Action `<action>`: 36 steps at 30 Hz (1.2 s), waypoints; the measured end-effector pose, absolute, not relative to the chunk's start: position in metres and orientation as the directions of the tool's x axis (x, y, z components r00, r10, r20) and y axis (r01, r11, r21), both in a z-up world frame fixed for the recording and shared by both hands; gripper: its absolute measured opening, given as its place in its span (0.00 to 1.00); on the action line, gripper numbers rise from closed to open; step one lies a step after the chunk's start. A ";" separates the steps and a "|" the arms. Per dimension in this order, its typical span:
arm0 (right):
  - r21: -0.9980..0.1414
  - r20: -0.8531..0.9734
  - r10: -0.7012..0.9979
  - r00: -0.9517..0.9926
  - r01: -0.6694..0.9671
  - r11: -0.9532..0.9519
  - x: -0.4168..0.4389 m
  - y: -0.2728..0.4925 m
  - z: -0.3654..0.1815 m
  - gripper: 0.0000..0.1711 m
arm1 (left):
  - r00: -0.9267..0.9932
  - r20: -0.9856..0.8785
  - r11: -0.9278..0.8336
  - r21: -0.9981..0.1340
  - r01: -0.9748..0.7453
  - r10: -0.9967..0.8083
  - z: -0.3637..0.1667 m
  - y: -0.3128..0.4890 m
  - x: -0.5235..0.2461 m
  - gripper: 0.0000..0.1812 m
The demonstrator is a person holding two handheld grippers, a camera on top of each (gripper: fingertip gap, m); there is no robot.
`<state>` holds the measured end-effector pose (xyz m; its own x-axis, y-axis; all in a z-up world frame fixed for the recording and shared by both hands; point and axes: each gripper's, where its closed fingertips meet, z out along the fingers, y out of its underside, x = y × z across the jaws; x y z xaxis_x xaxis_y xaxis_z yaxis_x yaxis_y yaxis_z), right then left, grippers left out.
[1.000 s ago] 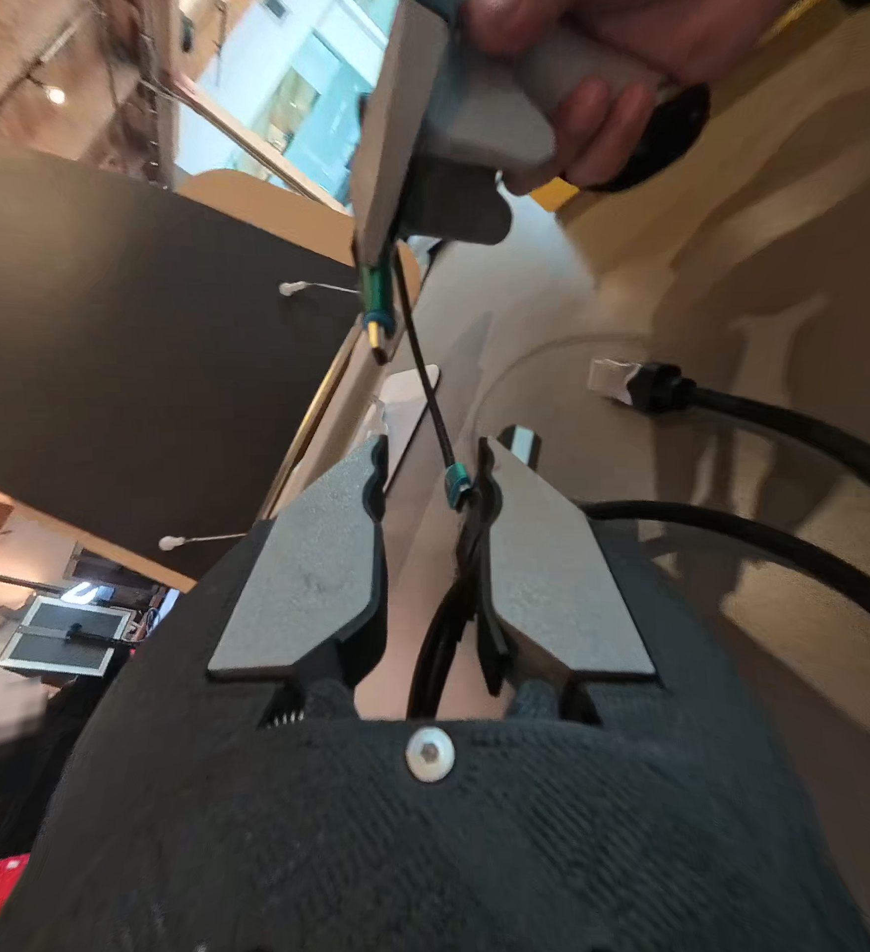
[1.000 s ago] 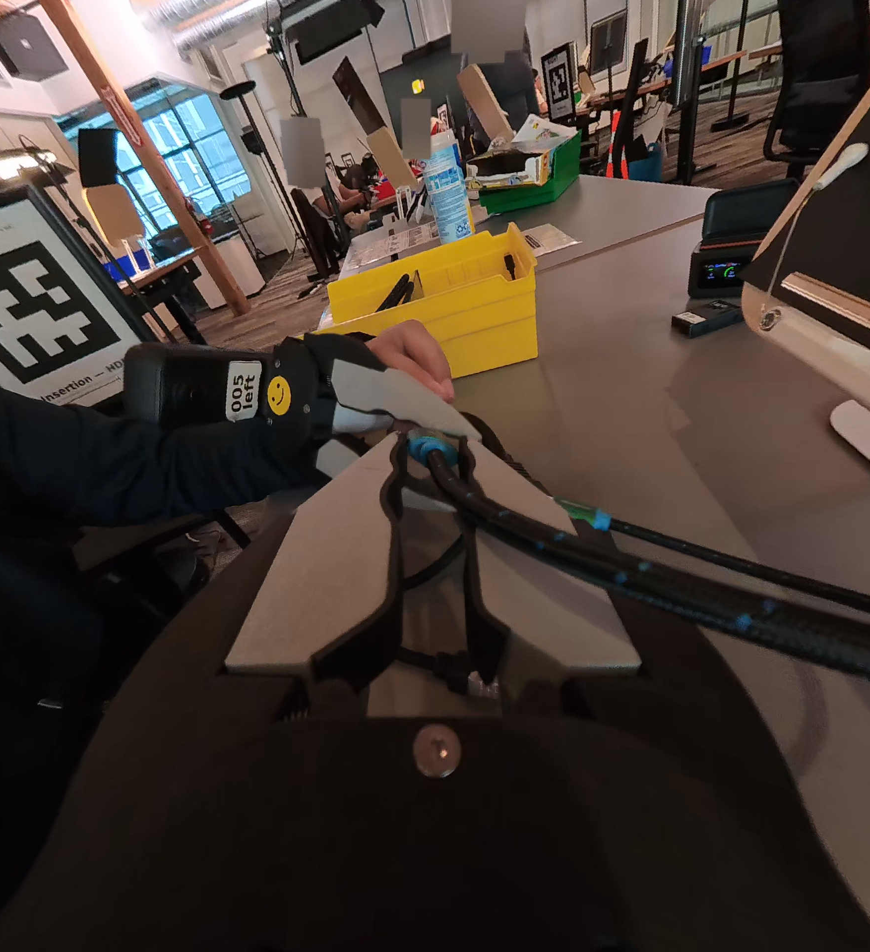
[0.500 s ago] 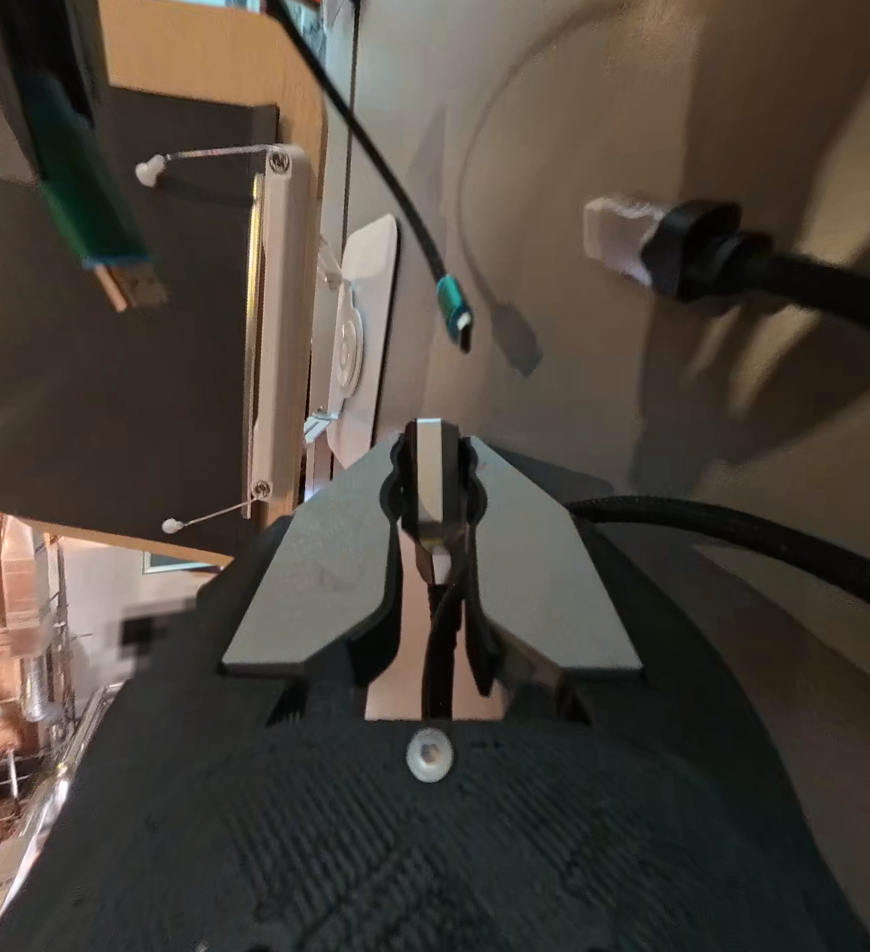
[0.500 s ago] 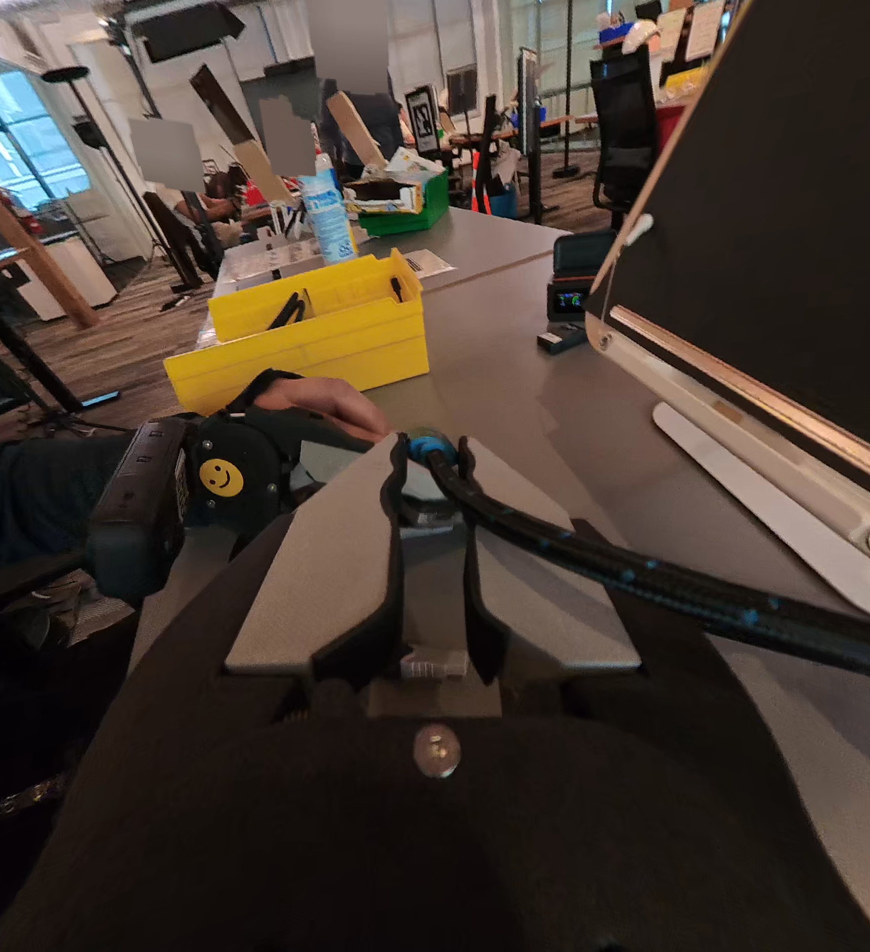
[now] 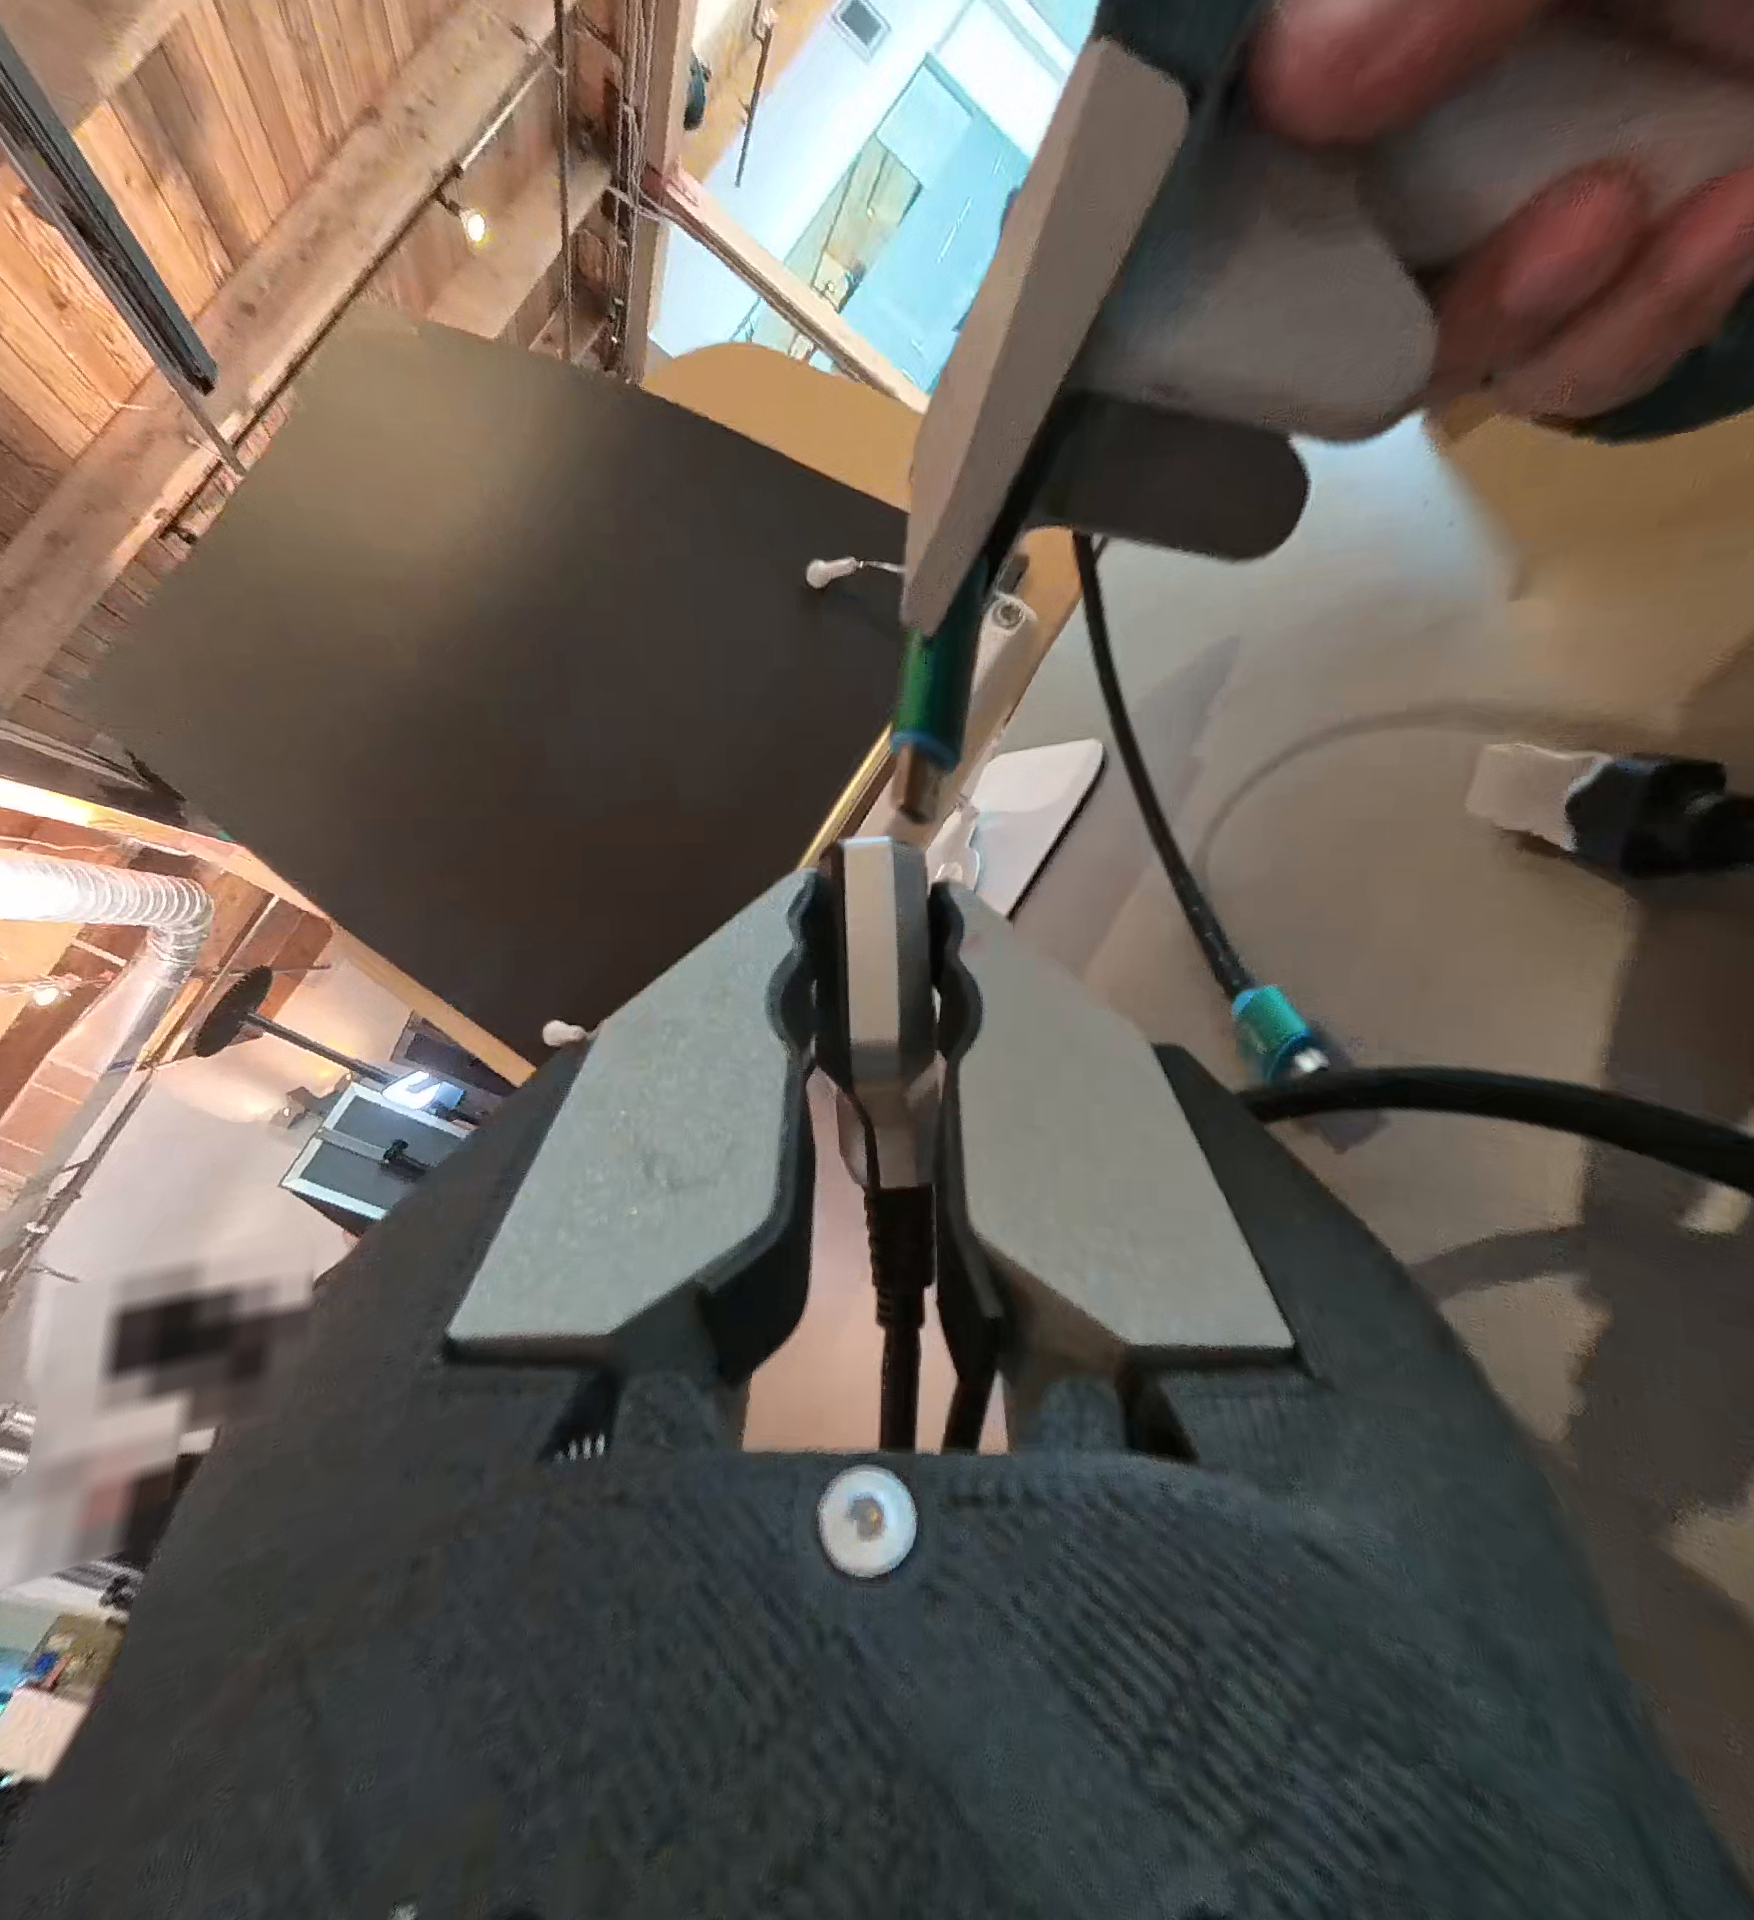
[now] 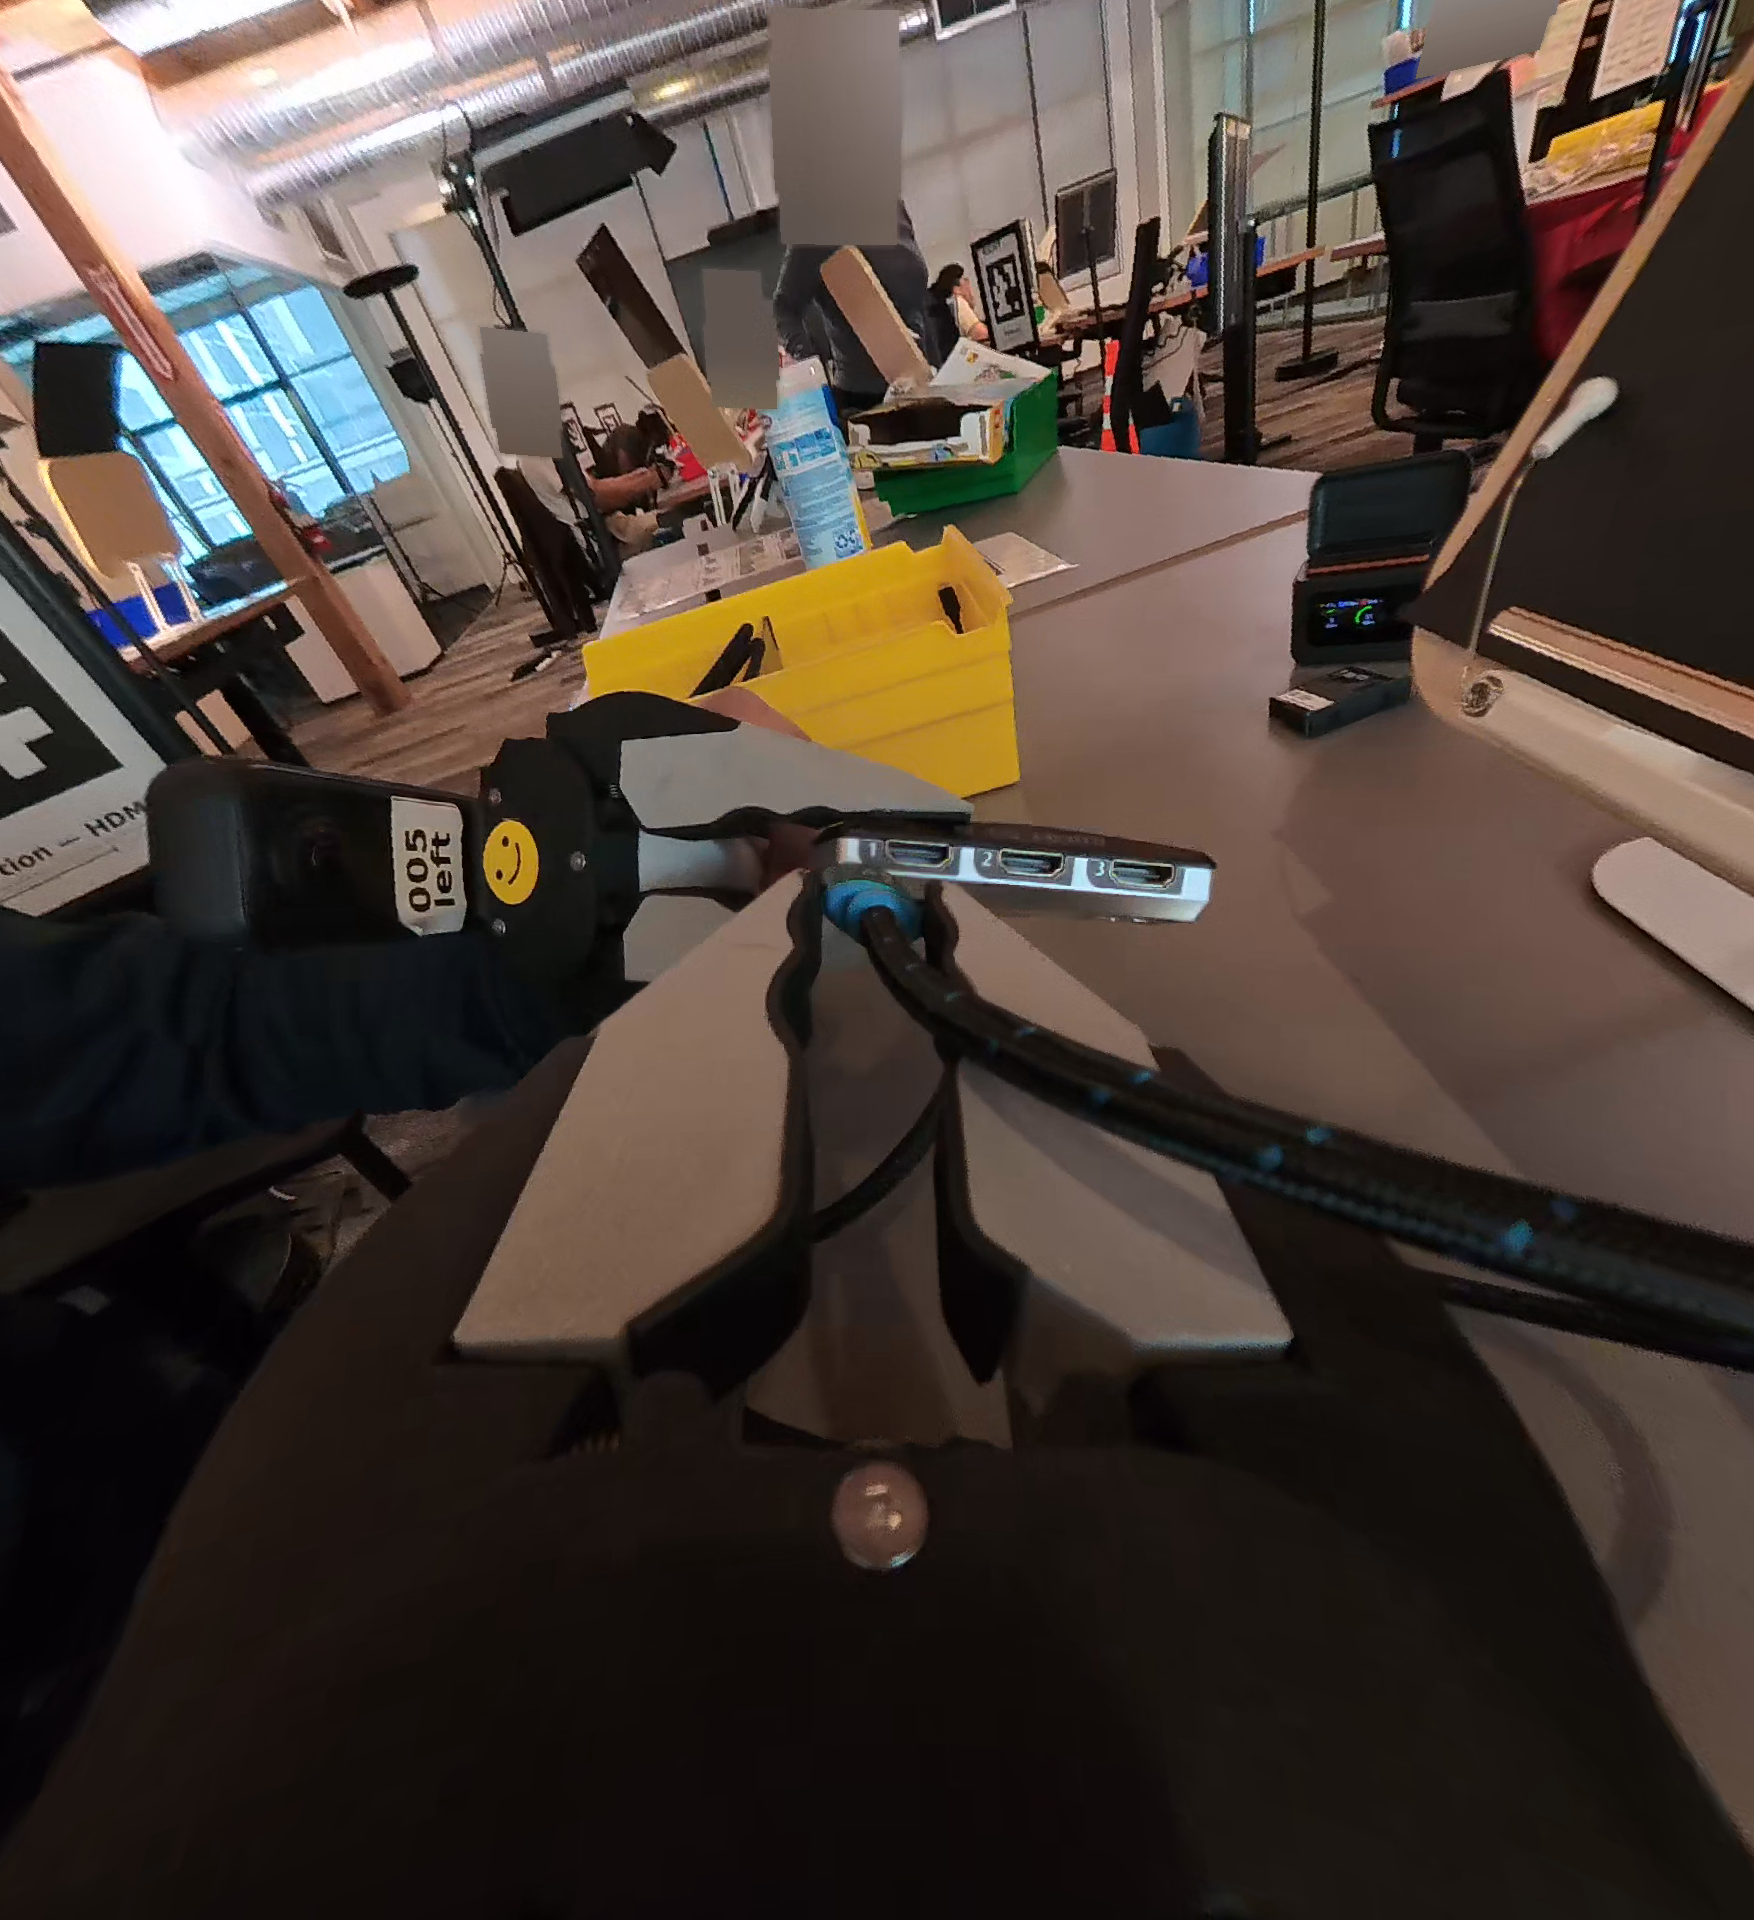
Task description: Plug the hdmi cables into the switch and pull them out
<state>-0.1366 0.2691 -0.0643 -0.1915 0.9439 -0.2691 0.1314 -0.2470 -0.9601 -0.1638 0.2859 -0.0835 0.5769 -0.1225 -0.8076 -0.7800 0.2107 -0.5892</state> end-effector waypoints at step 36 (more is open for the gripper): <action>-0.982 0.080 0.975 -0.210 0.151 0.113 -0.130 0.256 -0.069 0.10 | 0.484 -0.852 0.324 -0.524 -0.788 -0.201 -0.087 0.267 -0.143 0.10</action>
